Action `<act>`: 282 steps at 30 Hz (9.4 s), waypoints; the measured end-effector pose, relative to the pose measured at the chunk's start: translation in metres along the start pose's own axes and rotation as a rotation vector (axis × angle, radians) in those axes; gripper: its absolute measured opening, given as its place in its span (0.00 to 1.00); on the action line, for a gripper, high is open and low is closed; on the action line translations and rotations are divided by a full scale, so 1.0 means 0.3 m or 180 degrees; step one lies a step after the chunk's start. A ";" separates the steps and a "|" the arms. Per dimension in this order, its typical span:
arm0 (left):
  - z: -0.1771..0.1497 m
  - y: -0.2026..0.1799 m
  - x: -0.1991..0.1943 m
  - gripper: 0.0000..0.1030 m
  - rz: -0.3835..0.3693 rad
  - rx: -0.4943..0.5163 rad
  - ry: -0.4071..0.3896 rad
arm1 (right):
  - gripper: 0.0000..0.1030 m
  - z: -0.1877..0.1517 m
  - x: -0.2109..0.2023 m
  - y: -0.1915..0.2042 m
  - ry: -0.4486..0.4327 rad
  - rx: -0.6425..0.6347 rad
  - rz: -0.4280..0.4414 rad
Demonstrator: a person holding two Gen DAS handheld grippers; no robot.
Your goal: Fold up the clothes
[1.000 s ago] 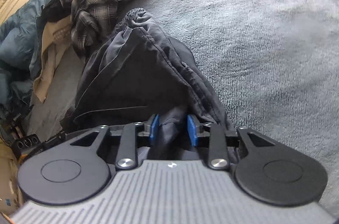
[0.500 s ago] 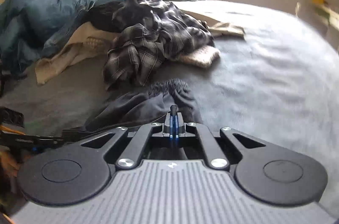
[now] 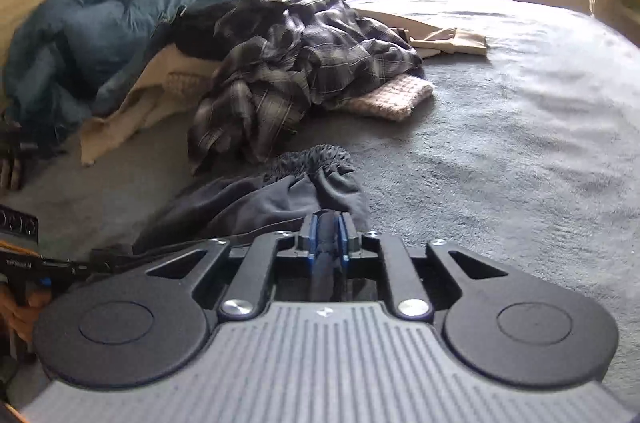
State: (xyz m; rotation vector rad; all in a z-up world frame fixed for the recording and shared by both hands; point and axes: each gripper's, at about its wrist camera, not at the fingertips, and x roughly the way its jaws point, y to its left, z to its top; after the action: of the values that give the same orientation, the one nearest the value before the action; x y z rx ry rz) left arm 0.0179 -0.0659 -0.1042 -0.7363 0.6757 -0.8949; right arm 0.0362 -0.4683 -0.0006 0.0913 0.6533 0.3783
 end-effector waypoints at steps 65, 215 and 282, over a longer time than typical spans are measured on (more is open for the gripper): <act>0.376 0.088 0.048 0.44 0.0615 -0.0337 -0.0370 | 0.45 0.108 0.185 -0.289 -0.0578 0.1493 0.0218; -0.120 -0.534 -0.017 0.02 0.1092 0.3094 0.0709 | 0.21 -0.323 -0.329 0.306 -0.0549 0.0356 -0.0255; 0.099 -0.168 -0.036 0.07 0.0882 0.1052 0.0496 | 0.02 -0.355 -0.147 0.120 -0.0533 0.1317 0.0384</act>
State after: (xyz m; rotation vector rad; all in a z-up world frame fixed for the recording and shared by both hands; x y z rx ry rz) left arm 0.0140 -0.0696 -0.0450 -0.2713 0.7249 -0.7870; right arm -0.0721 -0.4549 -0.0525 0.5530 0.5536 0.3427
